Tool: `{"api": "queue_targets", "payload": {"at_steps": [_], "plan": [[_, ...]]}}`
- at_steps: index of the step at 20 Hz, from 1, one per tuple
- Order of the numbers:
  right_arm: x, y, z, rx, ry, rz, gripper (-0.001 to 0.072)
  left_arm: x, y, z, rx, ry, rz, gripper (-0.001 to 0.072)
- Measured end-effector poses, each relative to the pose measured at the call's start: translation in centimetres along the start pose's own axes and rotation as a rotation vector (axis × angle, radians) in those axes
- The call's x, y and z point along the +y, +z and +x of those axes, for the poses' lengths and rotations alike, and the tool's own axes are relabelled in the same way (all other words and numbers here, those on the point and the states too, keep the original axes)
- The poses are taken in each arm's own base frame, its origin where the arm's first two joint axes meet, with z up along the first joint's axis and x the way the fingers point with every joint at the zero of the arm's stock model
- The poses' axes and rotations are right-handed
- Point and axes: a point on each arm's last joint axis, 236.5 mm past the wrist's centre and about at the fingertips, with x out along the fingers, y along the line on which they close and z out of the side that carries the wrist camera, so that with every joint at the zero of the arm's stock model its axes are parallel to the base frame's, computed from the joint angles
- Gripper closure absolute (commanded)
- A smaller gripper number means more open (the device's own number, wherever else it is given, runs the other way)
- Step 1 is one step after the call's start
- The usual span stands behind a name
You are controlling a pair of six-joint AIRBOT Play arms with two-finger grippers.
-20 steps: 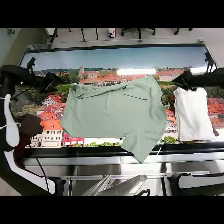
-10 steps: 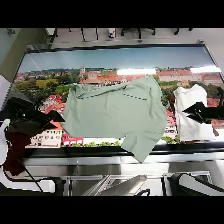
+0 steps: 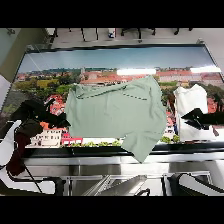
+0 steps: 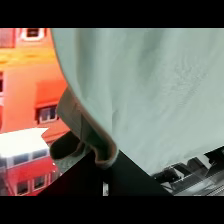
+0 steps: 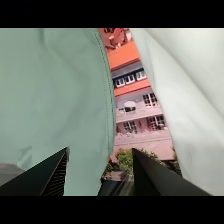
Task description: Fold the shirts.
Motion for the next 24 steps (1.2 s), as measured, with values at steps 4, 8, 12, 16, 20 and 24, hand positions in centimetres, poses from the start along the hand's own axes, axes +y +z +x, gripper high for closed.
{"api": "queue_targets", "payload": {"at_steps": [4, 8, 12, 16, 20, 24], "plan": [[-1.4, -1.6, 1.9, 0.033, -0.018, 0.028, 0.0249, -0.2, -0.5, 0.2, 0.021, -0.014, 0.02, 0.0691], [-1.8, -3.6, 5.3, 0.121, -0.02, 0.037, 0.025, 0.4, -0.7, -0.6, 0.018, -0.028, -0.001, 0.0692], [-0.5, -4.8, 9.0, 0.199, 0.015, 0.038, 0.0251, 0.7, -0.7, -0.9, 0.015, -0.033, -0.009, 0.0691], [0.8, -5.7, 11.5, 0.242, 0.036, 0.033, 0.0636, 0.8, -0.6, -1.0, 0.011, -0.033, -0.011, 0.0692], [4.2, -3.7, 11.0, 0.178, 0.119, -0.027, 0.0692, -1.2, 0.5, -3.0, -0.051, -0.069, 0.018, 0.0693], [17.3, 4.0, -0.6, -0.176, 0.294, -0.324, 0.0692, -11.3, 3.7, -16.0, -0.425, -0.136, 0.246, 0.0693]]}}
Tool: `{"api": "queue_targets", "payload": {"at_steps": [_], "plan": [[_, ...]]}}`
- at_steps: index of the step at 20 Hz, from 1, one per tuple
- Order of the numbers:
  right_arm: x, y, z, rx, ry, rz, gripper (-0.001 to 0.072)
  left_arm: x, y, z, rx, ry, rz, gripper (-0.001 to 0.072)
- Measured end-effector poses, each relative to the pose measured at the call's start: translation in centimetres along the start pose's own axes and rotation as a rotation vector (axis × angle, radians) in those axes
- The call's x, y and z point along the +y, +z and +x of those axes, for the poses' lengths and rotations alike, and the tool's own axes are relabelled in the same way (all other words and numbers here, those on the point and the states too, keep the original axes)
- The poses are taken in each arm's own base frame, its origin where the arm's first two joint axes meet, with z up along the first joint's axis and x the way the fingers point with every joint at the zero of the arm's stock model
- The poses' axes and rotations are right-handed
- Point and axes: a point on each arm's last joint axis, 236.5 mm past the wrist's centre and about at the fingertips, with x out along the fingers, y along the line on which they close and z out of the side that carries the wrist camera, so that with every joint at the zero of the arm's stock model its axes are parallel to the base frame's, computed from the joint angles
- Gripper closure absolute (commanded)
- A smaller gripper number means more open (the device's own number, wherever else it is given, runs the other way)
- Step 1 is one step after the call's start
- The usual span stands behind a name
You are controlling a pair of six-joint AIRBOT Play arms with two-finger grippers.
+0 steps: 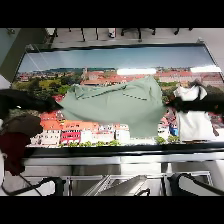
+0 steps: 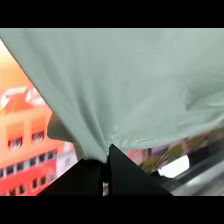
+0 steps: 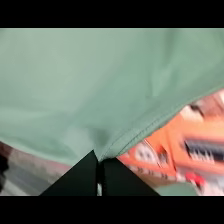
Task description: Fold the shirts.
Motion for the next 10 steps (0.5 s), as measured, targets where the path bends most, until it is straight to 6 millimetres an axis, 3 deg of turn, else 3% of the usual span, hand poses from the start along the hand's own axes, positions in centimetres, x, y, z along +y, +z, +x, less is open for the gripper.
{"api": "queue_targets", "payload": {"at_steps": [2, 4, 6, 7, 8, 10], "plan": [[10.7, 6.2, -7.4, -0.242, 0.029, -0.294, 0.0692, -8.7, 4.5, -9.2, -0.292, 0.001, 0.223, 0.0693], [22.5, 8.5, -16.3, -0.504, 0.029, -0.591, 0.0692, -18.1, 5.7, -20.0, -0.623, 0.036, 0.449, 0.0693], [32.3, 6.7, -24.5, -0.74, -0.011, -0.846, 0.0692, -26.6, 2.9, -30.5, -0.944, 0.084, 0.624, 0.0693], [35.7, 5.2, -27.4, -0.828, -0.031, -0.934, 0.0692, -29.8, 0.6, -35.0, -1.085, 0.117, 0.684, 0.0693], [38.5, 3.6, -30.0, -0.91, -0.047, -1.008, 0.0692, -32.3, -1.8, -38.9, -1.211, 0.144, 0.727, 0.0693], [41.5, 1.5, -33.2, -1.019, -0.091, -1.092, 0.0692, -34.8, -5.5, -43.6, -1.362, 0.197, 0.764, 0.0693]]}}
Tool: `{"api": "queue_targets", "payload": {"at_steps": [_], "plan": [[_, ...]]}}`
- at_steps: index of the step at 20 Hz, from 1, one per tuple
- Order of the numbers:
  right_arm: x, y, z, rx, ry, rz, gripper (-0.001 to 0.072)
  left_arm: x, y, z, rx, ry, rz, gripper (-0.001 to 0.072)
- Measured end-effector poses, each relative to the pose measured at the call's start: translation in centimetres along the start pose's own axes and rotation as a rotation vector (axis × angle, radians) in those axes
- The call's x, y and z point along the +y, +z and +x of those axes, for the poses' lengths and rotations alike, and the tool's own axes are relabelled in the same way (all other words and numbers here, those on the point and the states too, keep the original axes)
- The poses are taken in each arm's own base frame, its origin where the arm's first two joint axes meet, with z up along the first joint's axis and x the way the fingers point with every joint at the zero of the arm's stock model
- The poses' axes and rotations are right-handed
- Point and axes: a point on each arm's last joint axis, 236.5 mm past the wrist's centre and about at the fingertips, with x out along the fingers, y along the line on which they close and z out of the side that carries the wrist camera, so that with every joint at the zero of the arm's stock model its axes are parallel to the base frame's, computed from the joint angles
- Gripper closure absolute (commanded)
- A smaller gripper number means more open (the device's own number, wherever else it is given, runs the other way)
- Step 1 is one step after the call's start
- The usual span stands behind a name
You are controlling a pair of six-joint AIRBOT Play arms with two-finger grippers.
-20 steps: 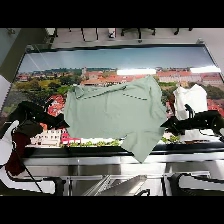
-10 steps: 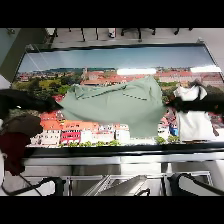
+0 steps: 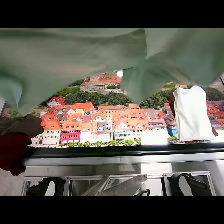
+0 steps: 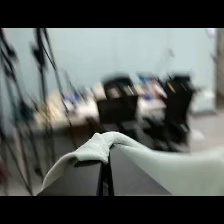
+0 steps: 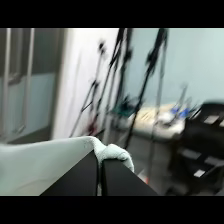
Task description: Fold the shirts.
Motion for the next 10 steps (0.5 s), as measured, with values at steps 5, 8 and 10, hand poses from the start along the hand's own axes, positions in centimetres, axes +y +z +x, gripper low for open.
{"api": "queue_targets", "payload": {"at_steps": [5, 8, 10], "plan": [[-1.8, -0.8, 0.9, 0.031, -0.036, 0.011, 0.0692, 1.0, -0.9, 0.0, 0.076, 0.003, -0.021, 0.0692], [-4.3, -8.2, 4.9, 0.2, 0.035, 0.174, 0.0692, 2.3, -9.7, 5.5, 0.335, -0.04, -0.07, 0.0692], [-5.5, -15.4, 7.6, 0.345, 0.092, 0.313, 0.0692, 3.3, -18.1, 9.0, 0.555, -0.033, -0.081, 0.0692]]}}
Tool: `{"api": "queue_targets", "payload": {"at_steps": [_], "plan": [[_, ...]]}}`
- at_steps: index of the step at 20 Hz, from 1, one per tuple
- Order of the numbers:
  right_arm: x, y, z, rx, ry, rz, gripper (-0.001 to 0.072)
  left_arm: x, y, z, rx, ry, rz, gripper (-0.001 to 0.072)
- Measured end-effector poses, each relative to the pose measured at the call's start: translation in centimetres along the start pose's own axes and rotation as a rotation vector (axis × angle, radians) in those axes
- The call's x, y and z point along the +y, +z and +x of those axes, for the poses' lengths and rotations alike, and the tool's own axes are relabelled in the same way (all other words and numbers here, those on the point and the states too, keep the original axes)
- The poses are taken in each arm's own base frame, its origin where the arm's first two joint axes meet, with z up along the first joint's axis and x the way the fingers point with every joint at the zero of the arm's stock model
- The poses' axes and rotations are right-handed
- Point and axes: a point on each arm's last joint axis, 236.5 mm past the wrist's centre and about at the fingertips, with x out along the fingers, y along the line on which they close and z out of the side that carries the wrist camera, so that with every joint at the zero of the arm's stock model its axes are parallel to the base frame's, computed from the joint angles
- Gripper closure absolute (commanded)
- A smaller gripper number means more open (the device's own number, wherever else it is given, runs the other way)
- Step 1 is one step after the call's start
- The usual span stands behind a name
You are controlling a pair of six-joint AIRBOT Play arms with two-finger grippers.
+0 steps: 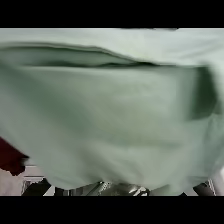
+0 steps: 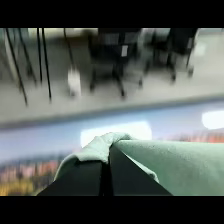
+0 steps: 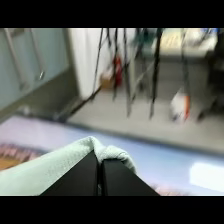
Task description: Fold the shirts.
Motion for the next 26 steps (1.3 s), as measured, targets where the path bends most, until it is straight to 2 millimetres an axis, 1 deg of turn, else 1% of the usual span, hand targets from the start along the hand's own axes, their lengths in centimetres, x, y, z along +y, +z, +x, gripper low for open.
{"api": "queue_targets", "payload": {"at_steps": [1, 2, 4, 5, 6, 7, 8, 9, 10, 12, 13, 14, 15, 17, 18, 20, 21, 23, 26], "plan": [[-1.4, -3.1, 2.3, 0.076, 0.028, 0.064, 0.0692, 1.0, -3.5, 4.0, 0.127, 0.008, -0.018, 0.0692], [-2.8, -6.7, 4.8, 0.154, 0.053, 0.132, 0.0692, 2.0, -7.3, 7.6, 0.245, 0.011, -0.042, 0.0692], [-5.6, -15.3, 9.8, 0.313, 0.062, 0.255, 0.0692, 3.9, -15.8, 13.9, 0.472, -0.012, -0.112, 0.0692], [-6.9, -19.6, 11.9, 0.379, 0.051, 0.31, 0.0692, 4.7, -20.0, 16.3, 0.569, -0.035, -0.162, 0.0693], [-8.2, -24.1, 14.0, 0.439, 0.03, 0.365, 0.0692, 5.7, -24.0, 18.5, 0.647, -0.054, -0.221, 0.0693], [-9.3, -28.1, 15.7, 0.492, 0.008, 0.408, 0.0692, 6.8, -27.9, 20.5, 0.716, -0.069, -0.288, 0.0692], [-10.3, -32.2, 17.4, 0.536, -0.018, 0.452, 0.0692, 7.9, -31.8, 22.2, 0.78, -0.078, -0.352, 0.0692], [-11.3, -35.7, 18.8, 0.569, -0.043, 0.492, 0.0693, 8.9, -35.1, 23.5, 0.836, -0.082, -0.409, 0.0693], [-12.1, -38.4, 20.0, 0.583, -0.068, 0.53, 0.0692, 9.9, -38.1, 24.8, 0.878, -0.085, -0.46, 0.0692], [-14.1, -42.2, 22.2, 0.586, -0.119, 0.582, 0.0693, 11.4, -42.2, 27.3, 0.923, -0.093, -0.54, 0.0692], [-15.2, -43.3, 23.2, 0.577, -0.14, 0.595, 0.0693, 11.9, -43.4, 28.5, 0.928, -0.099, -0.569, 0.0693], [-16.1, -43.7, 24.1, 0.562, -0.154, 0.6, 0.0693, 12.6, -44.0, 29.8, 0.92, -0.102, -0.59, 0.0693], [-17.1, -43.6, 25.1, 0.541, -0.166, 0.602, 0.0693, 13.1, -44.2, 31.0, 0.906, -0.099, -0.609, 0.0692], [-18.9, -42.5, 26.8, 0.491, -0.182, 0.61, 0.0693, 14.3, -43.8, 33.1, 0.871, -0.089, -0.636, 0.0692], [-19.6, -41.6, 27.4, 0.466, -0.184, 0.607, 0.0693, 14.7, -43.0, 34.0, 0.848, -0.086, -0.643, 0.0693], [-20.6, -40.2, 28.0, 0.442, -0.18, 0.592, 0.0693, 15.1, -41.8, 35.1, 0.814, -0.086, -0.656, 0.0693], [-20.8, -40.0, 28.0, 0.451, -0.179, 0.583, 0.0693, 15.2, -41.5, 35.4, 0.806, -0.084, -0.659, 0.0692], [-21.2, -40.6, 27.3, 0.506, -0.186, 0.563, 0.0694, 14.9, -41.5, 35.4, 0.818, -0.091, -0.664, 0.0692], [-21.5, -43.6, 24.8, 0.678, -0.224, 0.515, 0.0694, 14.1, -43.1, 34.6, 0.88, -0.099, -0.685, 0.0693]]}}
